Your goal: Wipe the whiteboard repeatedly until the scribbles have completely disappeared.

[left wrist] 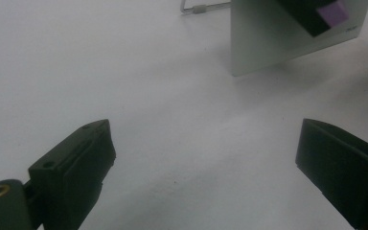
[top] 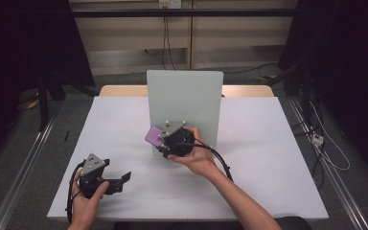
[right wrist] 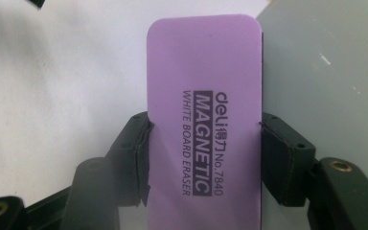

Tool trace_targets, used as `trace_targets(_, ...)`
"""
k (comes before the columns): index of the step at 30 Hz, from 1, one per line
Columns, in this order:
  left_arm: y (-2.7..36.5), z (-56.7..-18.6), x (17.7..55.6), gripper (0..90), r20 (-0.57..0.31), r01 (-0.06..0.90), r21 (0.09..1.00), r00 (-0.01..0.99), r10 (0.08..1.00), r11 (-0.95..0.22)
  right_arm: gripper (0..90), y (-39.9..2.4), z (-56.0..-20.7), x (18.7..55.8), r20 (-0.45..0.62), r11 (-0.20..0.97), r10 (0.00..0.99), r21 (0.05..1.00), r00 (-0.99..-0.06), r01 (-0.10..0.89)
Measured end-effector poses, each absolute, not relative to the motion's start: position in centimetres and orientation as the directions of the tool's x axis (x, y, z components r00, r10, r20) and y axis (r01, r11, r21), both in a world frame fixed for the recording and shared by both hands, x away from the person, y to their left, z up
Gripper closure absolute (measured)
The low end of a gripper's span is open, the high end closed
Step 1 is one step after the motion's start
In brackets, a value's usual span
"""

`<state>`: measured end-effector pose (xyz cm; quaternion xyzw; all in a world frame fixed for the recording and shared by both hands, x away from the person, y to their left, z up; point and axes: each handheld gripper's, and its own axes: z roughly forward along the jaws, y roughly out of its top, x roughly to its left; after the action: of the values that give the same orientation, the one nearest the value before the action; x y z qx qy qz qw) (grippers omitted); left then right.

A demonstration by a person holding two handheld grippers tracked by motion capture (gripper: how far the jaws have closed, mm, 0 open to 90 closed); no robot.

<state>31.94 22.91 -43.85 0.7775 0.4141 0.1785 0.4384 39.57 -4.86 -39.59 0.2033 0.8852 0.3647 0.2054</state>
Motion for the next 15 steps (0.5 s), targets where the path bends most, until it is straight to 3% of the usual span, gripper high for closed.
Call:
trace_targets(8,22.9,-43.9,32.0,5.9,-0.088,0.491,0.827,0.594,0.8,-0.274,41.7,-4.2,-40.4,39.5,-0.205,0.675,0.481,0.707,-0.852,0.211)
trace_targets(15,22.9,-43.9,32.0,5.9,-0.088,0.493,0.826,0.592,0.801,-0.273,41.7,-5.9,-38.0,39.9,-0.227,0.639,0.527,0.741,-0.819,0.206)
